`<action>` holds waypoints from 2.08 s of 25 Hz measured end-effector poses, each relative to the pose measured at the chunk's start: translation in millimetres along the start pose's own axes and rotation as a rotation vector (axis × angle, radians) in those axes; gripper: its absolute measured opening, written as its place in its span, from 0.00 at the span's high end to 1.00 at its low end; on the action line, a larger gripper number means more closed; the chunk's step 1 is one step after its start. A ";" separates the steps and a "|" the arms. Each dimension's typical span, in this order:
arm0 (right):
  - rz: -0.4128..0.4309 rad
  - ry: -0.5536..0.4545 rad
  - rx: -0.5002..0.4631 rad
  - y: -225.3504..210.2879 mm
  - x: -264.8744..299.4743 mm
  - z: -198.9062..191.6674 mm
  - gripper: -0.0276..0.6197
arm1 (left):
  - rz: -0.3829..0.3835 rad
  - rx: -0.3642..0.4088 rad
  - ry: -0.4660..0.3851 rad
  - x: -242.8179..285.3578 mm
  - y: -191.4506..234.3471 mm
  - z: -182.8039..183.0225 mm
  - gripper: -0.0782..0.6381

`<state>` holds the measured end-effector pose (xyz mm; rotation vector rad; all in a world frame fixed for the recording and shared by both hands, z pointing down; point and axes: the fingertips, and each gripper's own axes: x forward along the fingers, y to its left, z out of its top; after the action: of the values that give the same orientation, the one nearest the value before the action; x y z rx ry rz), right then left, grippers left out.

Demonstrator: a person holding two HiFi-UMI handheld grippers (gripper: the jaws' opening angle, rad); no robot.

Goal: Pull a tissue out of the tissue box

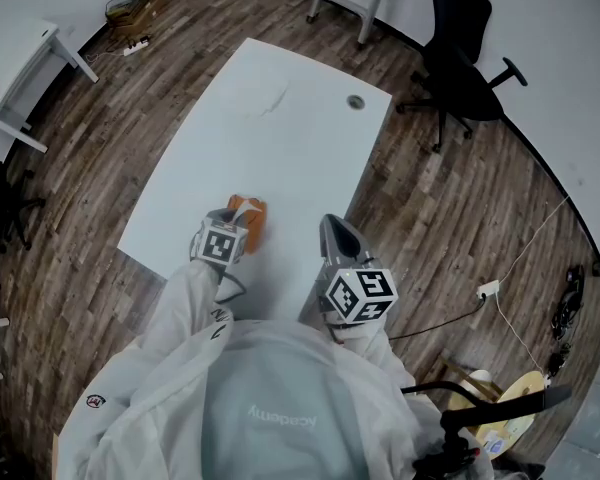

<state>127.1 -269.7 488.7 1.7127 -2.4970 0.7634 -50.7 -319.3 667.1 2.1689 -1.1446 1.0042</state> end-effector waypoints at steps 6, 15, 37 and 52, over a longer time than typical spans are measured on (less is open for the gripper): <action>0.042 0.083 0.060 6.8 25.1 -39.0 0.95 | 0.024 -0.001 -0.010 -3.7 3.2 3.0 0.89; 0.144 0.183 0.100 42.6 63.0 -79.3 0.95 | -0.002 -0.001 -0.022 -11.7 -2.5 1.6 0.89; 0.253 0.418 0.166 89.5 117.5 -167.0 0.95 | -0.051 0.028 -0.003 -30.0 -13.3 -5.7 0.89; 0.252 0.460 0.162 87.8 130.3 -187.8 0.95 | -0.056 0.022 -0.022 -39.4 -16.3 3.4 0.89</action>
<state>-49.7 -283.5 657.5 1.0940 -2.3902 1.2440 -50.6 -293.9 632.7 2.2213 -1.0814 0.9754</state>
